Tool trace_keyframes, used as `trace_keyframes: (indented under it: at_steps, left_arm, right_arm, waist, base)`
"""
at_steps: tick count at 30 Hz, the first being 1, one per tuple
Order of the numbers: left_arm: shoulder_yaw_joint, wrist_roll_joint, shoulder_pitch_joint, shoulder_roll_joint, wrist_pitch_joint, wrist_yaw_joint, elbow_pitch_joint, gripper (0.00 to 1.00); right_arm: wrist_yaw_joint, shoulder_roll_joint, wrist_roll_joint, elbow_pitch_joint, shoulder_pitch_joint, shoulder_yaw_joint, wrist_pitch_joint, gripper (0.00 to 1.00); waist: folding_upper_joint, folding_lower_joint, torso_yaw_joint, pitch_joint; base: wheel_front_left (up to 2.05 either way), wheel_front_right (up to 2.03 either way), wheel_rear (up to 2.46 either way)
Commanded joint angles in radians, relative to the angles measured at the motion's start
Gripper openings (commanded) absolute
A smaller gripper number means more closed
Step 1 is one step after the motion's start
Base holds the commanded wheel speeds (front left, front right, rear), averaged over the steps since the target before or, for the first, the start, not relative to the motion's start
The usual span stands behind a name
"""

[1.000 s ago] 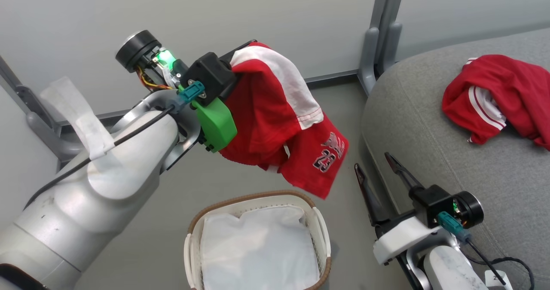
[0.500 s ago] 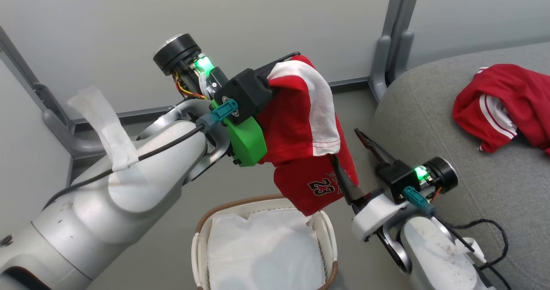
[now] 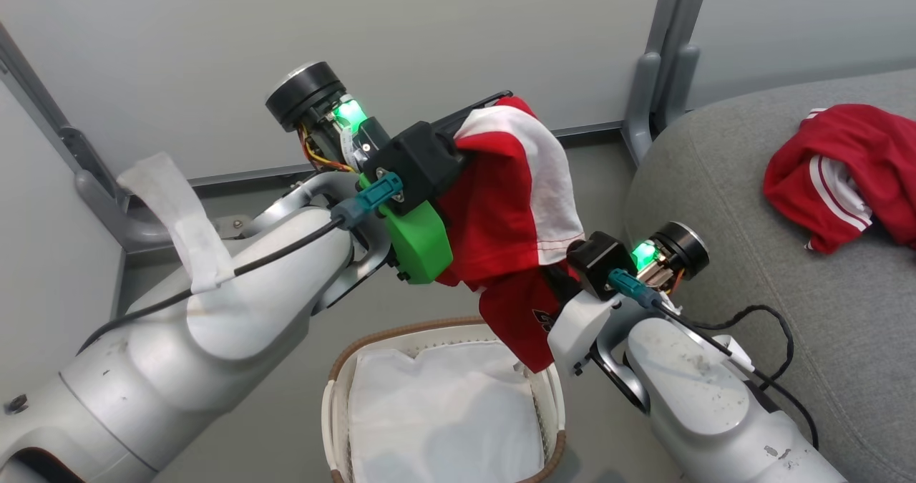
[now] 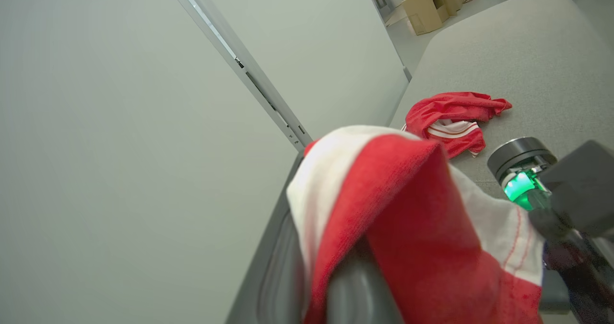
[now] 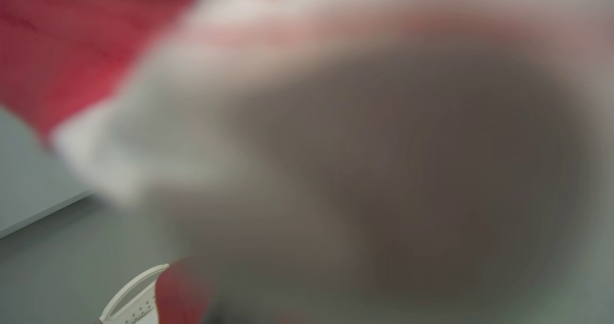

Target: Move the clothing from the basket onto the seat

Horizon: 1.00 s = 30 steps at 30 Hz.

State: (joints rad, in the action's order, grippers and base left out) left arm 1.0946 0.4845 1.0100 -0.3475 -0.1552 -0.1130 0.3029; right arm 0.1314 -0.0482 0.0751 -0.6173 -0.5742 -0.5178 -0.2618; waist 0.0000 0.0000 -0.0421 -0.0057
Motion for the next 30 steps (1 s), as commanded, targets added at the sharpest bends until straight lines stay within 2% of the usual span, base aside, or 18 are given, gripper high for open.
trace_keyframes:
  at_steps: [1, 5, 6, 8, 9, 17, 25, 30]
  left_arm:
    - [-0.007, 0.008, -0.026, -0.009, -0.005, 0.012, 0.01, 0.0]
    - [-0.019, 0.034, -0.054, -0.03, -0.016, 0.026, 0.027, 0.0]
    - [-0.024, 0.042, -0.064, -0.036, -0.02, 0.03, 0.033, 0.1]
    - [-0.035, 0.056, -0.089, -0.049, -0.028, 0.04, 0.05, 0.78]
    - [-0.041, 0.065, -0.103, -0.056, -0.033, 0.046, 0.057, 1.0]
    - [-0.079, 0.124, -0.224, -0.069, -0.083, 0.091, 0.103, 1.0]
    - [-0.121, 0.161, -0.369, -0.041, -0.11, 0.126, 0.097, 1.0]
    - [-0.175, 0.144, -0.475, -0.019, -0.11, 0.142, 0.061, 1.0]
  right_arm:
    - [-0.001, -0.004, 0.009, -0.006, -0.009, -0.005, -0.005, 0.0]
    - [-0.001, -0.004, 0.019, -0.001, -0.012, -0.005, -0.005, 0.0]
    - [-0.001, -0.004, 0.02, 0.004, -0.013, -0.001, -0.005, 0.0]
    - [-0.001, -0.006, 0.02, 0.017, -0.014, 0.01, -0.005, 0.0]
    - [-0.001, -0.007, 0.021, 0.025, -0.012, 0.019, -0.005, 0.0]
    - [-0.001, -0.009, -0.005, 0.074, 0.018, 0.101, -0.005, 0.0]
    - [-0.001, -0.009, -0.044, 0.115, 0.045, 0.205, -0.005, 0.0]
    - [-0.001, -0.012, -0.071, 0.139, 0.066, 0.272, -0.005, 0.0]
  waist:
    - [0.0, 0.0, 0.0, 0.003]
    - [0.0, 0.0, -0.005, 0.01]
    - [0.0, 0.0, -0.007, 0.011]
    - [0.0, 0.0, -0.013, 0.015]
    - [0.0, 0.0, -0.015, 0.017]
    - [0.0, 0.0, -0.027, 0.035]
    - [0.0, 0.0, -0.032, 0.049]
    - [0.0, 0.0, -0.033, 0.057]
  base:
    - [0.0, 0.0, 0.0]
    - [0.0, 0.0, 0.0]
    - [0.0, 0.0, 0.0]
    - [0.0, 0.0, 0.0]
    - [0.0, 0.0, 0.0]
    - [0.0, 0.0, 0.0]
    - [0.0, 0.0, 0.0]
    - [0.0, 0.0, 0.0]
